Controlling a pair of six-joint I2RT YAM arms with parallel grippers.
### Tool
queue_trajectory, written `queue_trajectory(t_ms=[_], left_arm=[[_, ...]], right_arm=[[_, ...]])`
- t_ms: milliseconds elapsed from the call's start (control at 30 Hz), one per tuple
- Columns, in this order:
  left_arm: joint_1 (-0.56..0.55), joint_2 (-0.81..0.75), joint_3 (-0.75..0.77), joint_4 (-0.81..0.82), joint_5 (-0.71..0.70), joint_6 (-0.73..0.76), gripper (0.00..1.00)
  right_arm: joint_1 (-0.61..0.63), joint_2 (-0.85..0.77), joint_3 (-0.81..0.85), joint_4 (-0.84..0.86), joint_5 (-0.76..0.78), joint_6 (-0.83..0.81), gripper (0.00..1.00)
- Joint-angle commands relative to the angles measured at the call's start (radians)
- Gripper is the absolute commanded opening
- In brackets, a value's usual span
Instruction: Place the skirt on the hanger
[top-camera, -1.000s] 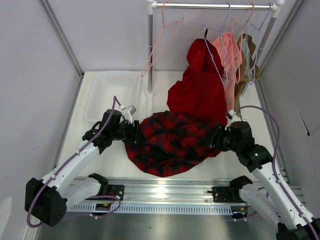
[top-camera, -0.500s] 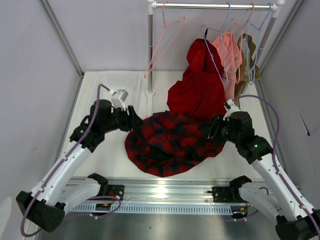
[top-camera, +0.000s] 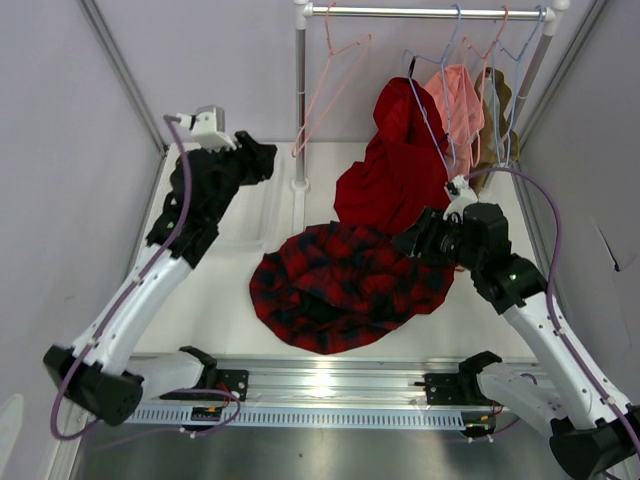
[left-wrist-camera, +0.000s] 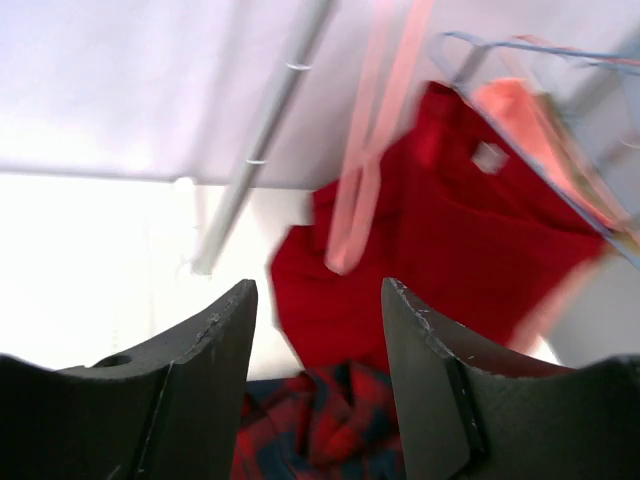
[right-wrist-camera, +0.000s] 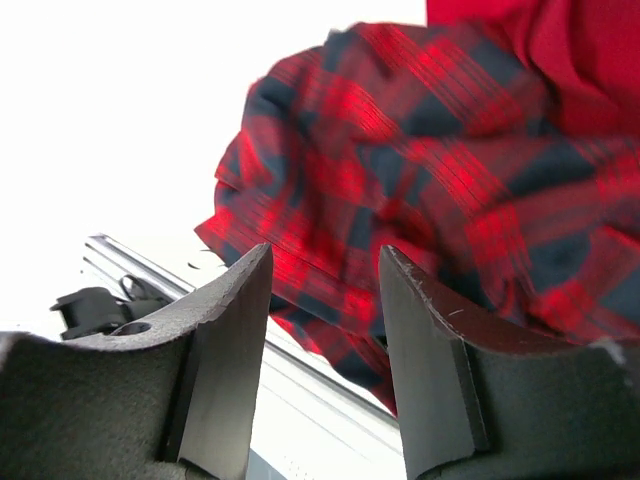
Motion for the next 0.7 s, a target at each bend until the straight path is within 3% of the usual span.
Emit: queue_trajectory(t_ms=[0,333,667], left_arm=[[-0.006,0.119,0.102,0.054,-0.163,0.012,0.57],[-0.01,0.379,0.306,0.018,-0.108,-0.043,0.54],[-0.041,0.401,0.291,0.047,-0.068,-0.085,0.53]], right_arm=[[0.018,0.044,0.112,0.086,-0.011,-0.017,0.52],[0.035,0.25,0.406,0.279,0.043,-0.102,0.57],[0.036,0.673,0.812,0.42,0.08,-0.174,0.65]])
